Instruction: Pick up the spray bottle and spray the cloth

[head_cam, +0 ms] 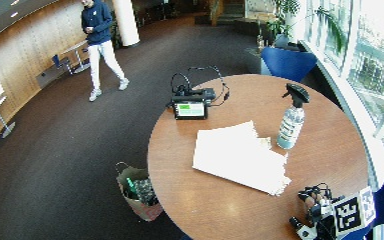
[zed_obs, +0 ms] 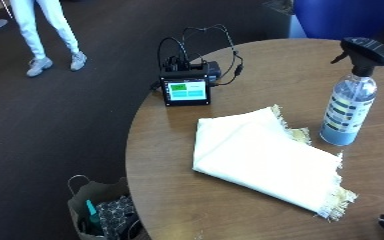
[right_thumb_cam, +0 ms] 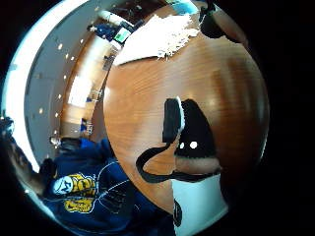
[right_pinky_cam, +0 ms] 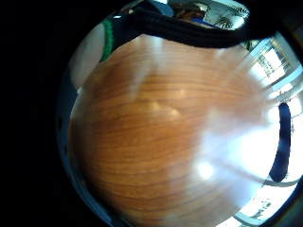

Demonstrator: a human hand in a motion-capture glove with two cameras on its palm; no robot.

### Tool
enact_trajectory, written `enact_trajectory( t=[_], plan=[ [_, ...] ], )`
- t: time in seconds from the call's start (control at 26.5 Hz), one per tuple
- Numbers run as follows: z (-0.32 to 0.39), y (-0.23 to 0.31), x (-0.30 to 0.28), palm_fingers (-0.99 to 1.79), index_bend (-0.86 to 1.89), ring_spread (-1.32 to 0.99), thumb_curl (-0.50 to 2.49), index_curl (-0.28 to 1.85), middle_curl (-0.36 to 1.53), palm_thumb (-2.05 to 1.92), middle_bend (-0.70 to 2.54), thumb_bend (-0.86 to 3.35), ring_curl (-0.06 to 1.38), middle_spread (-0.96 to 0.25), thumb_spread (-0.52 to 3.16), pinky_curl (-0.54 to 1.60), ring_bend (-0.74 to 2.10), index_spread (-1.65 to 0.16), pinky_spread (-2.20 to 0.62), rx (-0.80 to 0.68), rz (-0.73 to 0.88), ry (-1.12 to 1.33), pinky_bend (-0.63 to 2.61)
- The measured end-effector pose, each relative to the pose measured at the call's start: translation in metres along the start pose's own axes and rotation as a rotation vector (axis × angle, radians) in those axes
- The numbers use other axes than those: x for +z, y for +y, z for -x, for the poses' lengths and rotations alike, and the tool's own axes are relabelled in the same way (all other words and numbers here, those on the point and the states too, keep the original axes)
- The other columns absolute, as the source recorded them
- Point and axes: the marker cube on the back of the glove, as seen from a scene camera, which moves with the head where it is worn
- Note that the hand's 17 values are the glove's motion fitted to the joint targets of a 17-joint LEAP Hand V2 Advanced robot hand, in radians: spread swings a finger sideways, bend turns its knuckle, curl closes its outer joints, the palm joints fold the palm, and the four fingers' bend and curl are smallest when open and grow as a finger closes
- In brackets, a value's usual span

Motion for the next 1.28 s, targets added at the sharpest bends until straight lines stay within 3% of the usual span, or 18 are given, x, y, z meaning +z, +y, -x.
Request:
enact_trajectory(
  t=[0.57, 0.79, 1.28],
  plan=[
    [0.001, -0.007, -0.003, 0.62, 0.21, -0.07, 0.32, 0.34, 0.30, 0.56, 0.30, 0.17, 0.25, -0.03, 1.20, 0.17, 0.30, -0.36, 0.29, 0.003, 0.030, -0.011, 0.16],
    [-0.007, -0.012, -0.003, 0.62, 0.18, -0.07, 0.34, 0.34, 0.32, 0.58, 0.28, 0.15, 0.26, -0.04, 1.21, 0.18, 0.30, -0.37, 0.30, 0.078, 0.060, -0.171, 0.16],
    [-0.031, -0.147, -0.084, 0.44, -0.11, -0.07, 0.36, 0.13, 0.35, 0.63, 0.33, 0.08, 0.33, -0.03, 1.18, 0.30, 0.49, -0.41, 0.30, 0.152, -0.039, -0.303, 0.42]
  ],
)
